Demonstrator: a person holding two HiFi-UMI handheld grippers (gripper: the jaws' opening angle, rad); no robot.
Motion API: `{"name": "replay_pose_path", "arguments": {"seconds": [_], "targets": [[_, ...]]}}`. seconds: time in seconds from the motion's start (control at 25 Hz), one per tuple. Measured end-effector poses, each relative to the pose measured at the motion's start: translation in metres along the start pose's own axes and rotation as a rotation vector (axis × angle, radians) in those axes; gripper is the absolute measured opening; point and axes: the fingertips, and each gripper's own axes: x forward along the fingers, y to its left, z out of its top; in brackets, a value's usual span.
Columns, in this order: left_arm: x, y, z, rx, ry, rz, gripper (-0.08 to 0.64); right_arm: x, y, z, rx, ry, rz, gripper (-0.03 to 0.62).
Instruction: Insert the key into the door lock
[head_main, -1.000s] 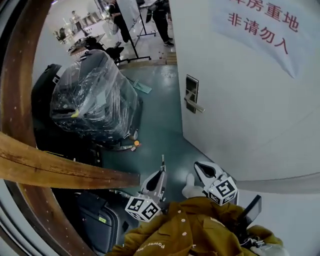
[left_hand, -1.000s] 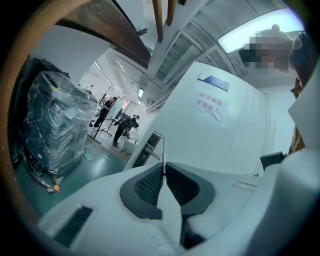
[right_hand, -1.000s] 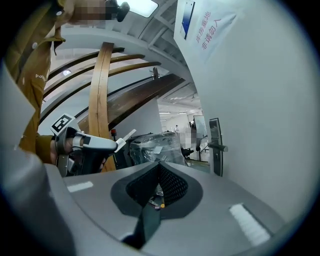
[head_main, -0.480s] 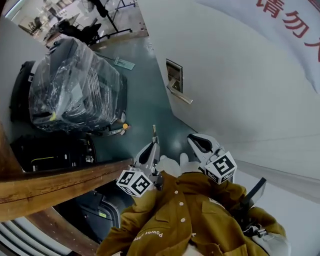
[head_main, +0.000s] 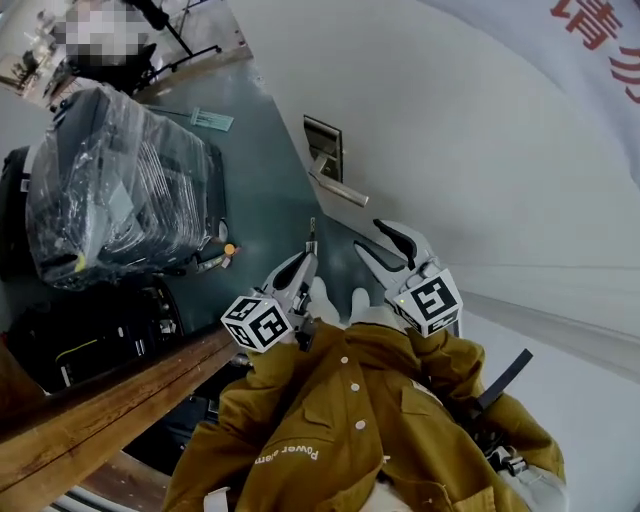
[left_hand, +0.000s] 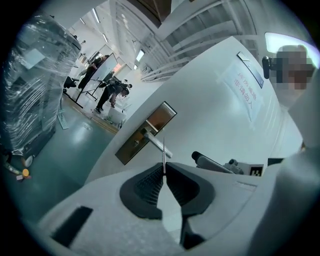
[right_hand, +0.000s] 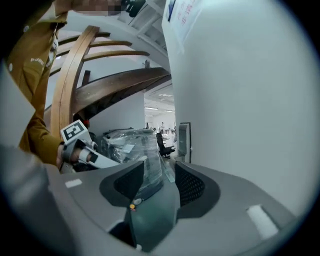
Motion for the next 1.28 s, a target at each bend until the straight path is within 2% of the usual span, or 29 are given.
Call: {"name": "replay_pose_path", "arguments": {"seconds": [0.04,0.16,0.32,0.4,0.52,0.64,0.92,1.12,1.2,1.28], "targets": [[0.001,0.002,0.001,0.003,0.012,-0.009,0.025,0.007,-0.008,0.000,-0.053,0.022,-0.022,0.211],[0.003,0.007,0.003,-0.002,0.031,-0.030,0.025,0.031,-0.028,-0.007,-0.224,0.091,-0.053,0.210],[0.006,0.011,0.003,-0.027,0.047,-0.051,0.025,0.057,-0.045,-0.029,-0.348,0.176,-0.029,0.218],[0.009,0.012,0.003,-0.035,0.058,-0.063,0.025,0.066,-0.048,-0.040,-0.361,0.206,-0.004,0.215],[0.016,0.017,0.003,-0.072,0.069,-0.083,0.025,0.072,-0.051,-0.045,-0.355,0.190,-0.001,0.125],[0.026,0.031,0.002,-0.151,0.065,-0.105,0.025,0.073,-0.052,-0.046,-0.344,0.190,0.003,0.124],[0.072,0.073,-0.004,-0.340,0.175,-0.173,0.025,0.074,-0.052,-0.045,-0.355,0.204,0.020,0.123],[0.102,0.097,0.008,-0.350,0.253,-0.179,0.025,0.074,-0.051,-0.045,-0.342,0.206,0.014,0.123],[0.111,0.103,0.011,-0.323,0.285,-0.170,0.025,0.074,-0.051,-0.045,-0.342,0.207,0.015,0.123],[0.117,0.104,0.013,-0.349,0.299,-0.178,0.025,0.074,-0.051,-0.045,-0.344,0.209,0.016,0.123]]}}
